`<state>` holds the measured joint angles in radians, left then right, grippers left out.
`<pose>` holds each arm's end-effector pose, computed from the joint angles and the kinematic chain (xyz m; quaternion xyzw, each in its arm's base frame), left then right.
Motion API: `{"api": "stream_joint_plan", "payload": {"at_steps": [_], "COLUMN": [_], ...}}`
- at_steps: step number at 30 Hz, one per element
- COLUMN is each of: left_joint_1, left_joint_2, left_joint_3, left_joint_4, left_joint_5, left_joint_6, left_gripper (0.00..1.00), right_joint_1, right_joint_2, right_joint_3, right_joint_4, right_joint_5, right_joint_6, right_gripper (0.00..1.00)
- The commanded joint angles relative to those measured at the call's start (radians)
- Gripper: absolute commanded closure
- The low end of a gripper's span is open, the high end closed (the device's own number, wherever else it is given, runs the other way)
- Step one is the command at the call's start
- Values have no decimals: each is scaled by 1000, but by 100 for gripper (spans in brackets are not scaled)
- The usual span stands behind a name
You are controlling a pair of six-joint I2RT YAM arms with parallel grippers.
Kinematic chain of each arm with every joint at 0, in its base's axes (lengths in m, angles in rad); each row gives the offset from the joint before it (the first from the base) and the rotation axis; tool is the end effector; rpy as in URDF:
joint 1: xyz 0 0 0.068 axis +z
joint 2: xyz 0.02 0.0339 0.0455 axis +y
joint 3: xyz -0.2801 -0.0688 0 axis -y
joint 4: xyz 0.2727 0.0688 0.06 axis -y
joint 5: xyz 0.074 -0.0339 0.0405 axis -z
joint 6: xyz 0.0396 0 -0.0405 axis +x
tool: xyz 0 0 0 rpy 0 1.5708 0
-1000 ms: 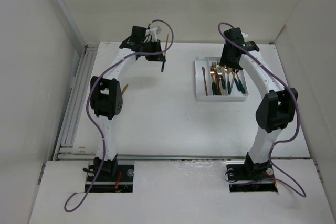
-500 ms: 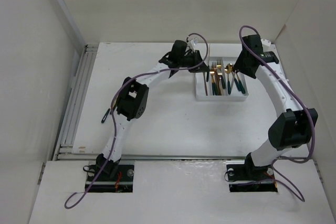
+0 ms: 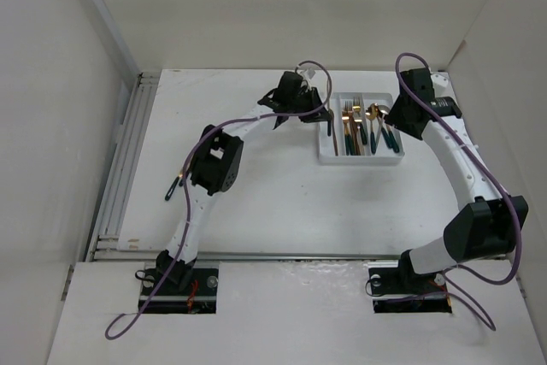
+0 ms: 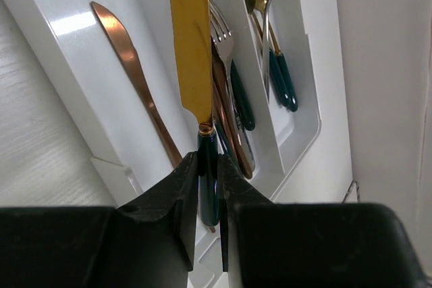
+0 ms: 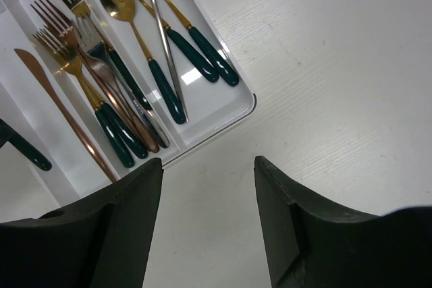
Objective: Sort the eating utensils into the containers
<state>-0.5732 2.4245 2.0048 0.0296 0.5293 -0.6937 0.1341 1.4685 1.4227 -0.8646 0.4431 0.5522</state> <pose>0.4972 -0.3447 0.2001 0.0971 0.8091 -0.4932 0.3044 0.3332 0.0278 0.3529 0.2612 0.8880 -0.0893 0.3678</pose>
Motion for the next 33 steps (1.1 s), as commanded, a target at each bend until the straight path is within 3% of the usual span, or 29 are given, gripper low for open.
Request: {"api": "stream_joint_plan", "payload": {"at_steps": [1,4,5,6,7,13,18,22,25,27,33], "left_joint_1": [-8,-8,-8,-8,-8,-8,4,76,148,232,505], "left_joint_2": [-18,-18,-18,-18,-18,-65,-114,-202,-303,-405,-583], "left_joint_3": [-17,-43,-43,-43,-43,-43,93,169,166,49,-295], "left_joint_4": [15,-5,-5,-20,-40,-79,-201,-356,-503,-545,-668], "left_joint_5": [-6,-18,-18,-18,-18,-9,-32,-138,-262,-272,-423], "left_joint_6": [42,51,51,51,60,71,152,348,665,931,1290], "left_gripper": [93,88,82,69,65,56,56,56,56,53,48], "right_joint_1": [6,6,6,6,6,6,6,59,111,151,234], "right_joint_2": [-30,-30,-30,-39,-39,-39,-39,-11,42,73,154], "right_joint_3": [-1,8,18,18,18,18,8,-11,1,16,67], "right_joint_4": [10,1,1,1,-8,-8,45,137,182,196,277], "right_joint_5": [26,26,26,26,26,26,-26,-57,-102,-113,-174], "right_joint_6": [20,20,20,29,29,29,29,-7,-52,-61,-92], "right_gripper": [38,38,38,38,38,38,38,37,29,24,19]}}
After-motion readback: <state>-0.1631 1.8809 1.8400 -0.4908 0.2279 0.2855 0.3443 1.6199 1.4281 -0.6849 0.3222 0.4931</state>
